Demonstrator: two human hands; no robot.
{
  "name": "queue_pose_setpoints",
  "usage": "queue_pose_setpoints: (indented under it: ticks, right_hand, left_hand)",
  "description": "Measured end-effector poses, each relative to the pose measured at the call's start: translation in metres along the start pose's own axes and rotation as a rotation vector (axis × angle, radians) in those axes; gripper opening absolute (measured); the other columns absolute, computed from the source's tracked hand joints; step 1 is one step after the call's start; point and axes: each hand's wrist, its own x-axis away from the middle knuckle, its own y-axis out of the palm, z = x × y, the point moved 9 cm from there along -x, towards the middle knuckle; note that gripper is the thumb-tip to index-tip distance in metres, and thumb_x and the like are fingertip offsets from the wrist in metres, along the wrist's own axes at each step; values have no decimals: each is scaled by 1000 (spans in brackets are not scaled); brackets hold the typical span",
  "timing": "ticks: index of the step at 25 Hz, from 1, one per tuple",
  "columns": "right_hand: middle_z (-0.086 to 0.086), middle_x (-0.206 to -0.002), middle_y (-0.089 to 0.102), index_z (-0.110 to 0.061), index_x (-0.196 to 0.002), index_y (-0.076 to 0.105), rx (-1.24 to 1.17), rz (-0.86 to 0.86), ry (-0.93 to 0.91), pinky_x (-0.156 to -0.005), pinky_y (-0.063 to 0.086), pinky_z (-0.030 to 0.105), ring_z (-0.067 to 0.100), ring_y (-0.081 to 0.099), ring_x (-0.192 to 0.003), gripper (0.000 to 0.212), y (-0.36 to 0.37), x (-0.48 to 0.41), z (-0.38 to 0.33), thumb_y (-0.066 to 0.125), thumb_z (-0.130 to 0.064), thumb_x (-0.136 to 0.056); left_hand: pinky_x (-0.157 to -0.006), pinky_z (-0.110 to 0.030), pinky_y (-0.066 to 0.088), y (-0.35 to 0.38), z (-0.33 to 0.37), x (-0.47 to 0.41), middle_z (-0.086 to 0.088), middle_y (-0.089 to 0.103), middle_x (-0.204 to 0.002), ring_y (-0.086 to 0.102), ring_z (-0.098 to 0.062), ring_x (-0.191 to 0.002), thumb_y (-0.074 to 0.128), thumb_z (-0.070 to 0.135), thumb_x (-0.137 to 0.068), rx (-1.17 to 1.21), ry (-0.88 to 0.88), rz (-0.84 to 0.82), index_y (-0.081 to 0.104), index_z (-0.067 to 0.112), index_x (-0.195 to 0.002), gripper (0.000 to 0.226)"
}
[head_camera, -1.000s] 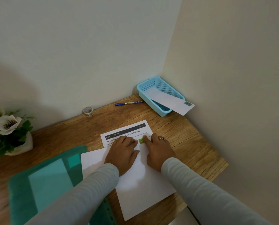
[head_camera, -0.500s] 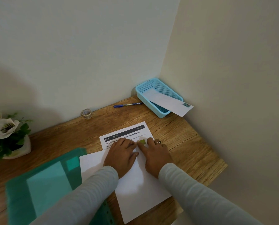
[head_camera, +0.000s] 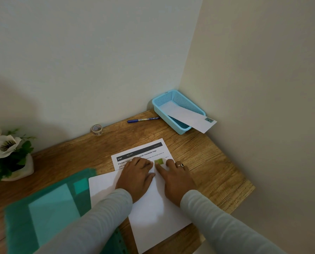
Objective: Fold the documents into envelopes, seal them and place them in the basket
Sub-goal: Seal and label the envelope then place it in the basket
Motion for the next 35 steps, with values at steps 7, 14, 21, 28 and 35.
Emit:
queue_pose_setpoints:
  ticks: [7,14,21,28,35]
  right_hand:
    - [9,-154,28,-31,-162,12,-96,-7,40,-112,44,44,34,44,-133,85,-7,-8,9,60,-35,-92]
    - [12,-161,22,-30,-162,11,-2,-34,-16,-118,34,51,40,32,-144,80,-2,2,4,56,-32,-96]
    - [11,-160,20,-40,-161,6,4,-92,-7,-112,43,51,41,37,-140,95,-6,-10,0,68,-35,-90]
    - [7,-152,27,-36,-161,16,-138,-47,27,-106,51,43,34,46,-131,89,-7,-8,14,66,-34,-87]
    - [2,-148,29,-25,-162,19,-303,-19,47,-104,51,36,27,45,-130,90,-8,-6,25,63,-51,-88]
  left_hand:
    - [-100,-41,50,0,0,-1,3,67,-119,57,-20,-114,52,44,-97,-5,-3,-10,70,18,-124,42]
    - [-100,-43,50,2,-1,0,3,68,-119,59,-21,-114,60,42,-96,-3,-12,-18,71,18,-123,38]
    - [-102,-41,47,2,-1,-1,4,67,-121,57,-21,-116,64,41,-95,7,-32,-38,70,20,-125,37]
    - [-104,-43,48,4,-2,0,3,67,-123,57,-21,-117,61,43,-97,7,-25,-42,69,19,-127,39]
    - [-117,-45,36,0,-4,-1,6,52,-145,42,-20,-136,54,59,-95,58,-86,-183,54,28,-143,57]
